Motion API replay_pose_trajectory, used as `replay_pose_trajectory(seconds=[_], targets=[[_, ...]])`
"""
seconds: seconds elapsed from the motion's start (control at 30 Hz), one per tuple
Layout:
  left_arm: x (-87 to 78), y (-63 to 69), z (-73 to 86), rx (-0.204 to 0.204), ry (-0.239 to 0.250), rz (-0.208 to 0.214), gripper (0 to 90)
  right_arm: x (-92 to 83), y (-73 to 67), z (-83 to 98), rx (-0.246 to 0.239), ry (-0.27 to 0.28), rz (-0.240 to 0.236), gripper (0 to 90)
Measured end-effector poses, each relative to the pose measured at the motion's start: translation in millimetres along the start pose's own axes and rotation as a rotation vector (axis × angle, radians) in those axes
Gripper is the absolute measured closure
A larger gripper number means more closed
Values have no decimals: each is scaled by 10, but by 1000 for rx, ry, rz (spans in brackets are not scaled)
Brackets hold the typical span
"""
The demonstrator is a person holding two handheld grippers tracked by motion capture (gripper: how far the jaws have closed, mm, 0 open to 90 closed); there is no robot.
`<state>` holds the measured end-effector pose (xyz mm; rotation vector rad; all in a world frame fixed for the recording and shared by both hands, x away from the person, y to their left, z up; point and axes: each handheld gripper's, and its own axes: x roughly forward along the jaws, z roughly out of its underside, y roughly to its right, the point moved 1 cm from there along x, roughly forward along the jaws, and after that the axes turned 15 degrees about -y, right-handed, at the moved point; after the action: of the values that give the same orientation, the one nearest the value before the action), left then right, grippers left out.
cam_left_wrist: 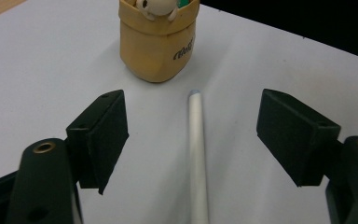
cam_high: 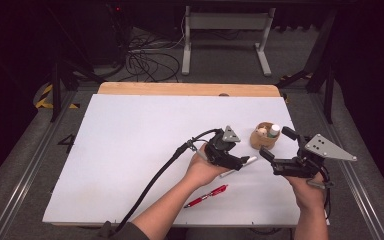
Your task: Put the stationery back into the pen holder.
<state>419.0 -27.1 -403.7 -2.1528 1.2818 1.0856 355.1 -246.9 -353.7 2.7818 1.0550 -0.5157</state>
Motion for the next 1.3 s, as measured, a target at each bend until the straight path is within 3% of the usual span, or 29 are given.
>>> replay_pose_trajectory(seconds=[0.37, 0.77, 1.07, 1.3], targets=[[156, 41, -91, -42, 0, 7, 396, -7, 2, -5, -1, -2, 8, 6], [344, 82, -168, -38, -6, 1, 480, -2, -6, -10, 0, -4, 7, 8], [545, 128, -216, 4, -68, -17, 500, -5, 4, -6, 7, -1, 9, 9], [678, 138, -226, -13, -99, -19, 552, -1, 7, -6, 15, -1, 15, 9]])
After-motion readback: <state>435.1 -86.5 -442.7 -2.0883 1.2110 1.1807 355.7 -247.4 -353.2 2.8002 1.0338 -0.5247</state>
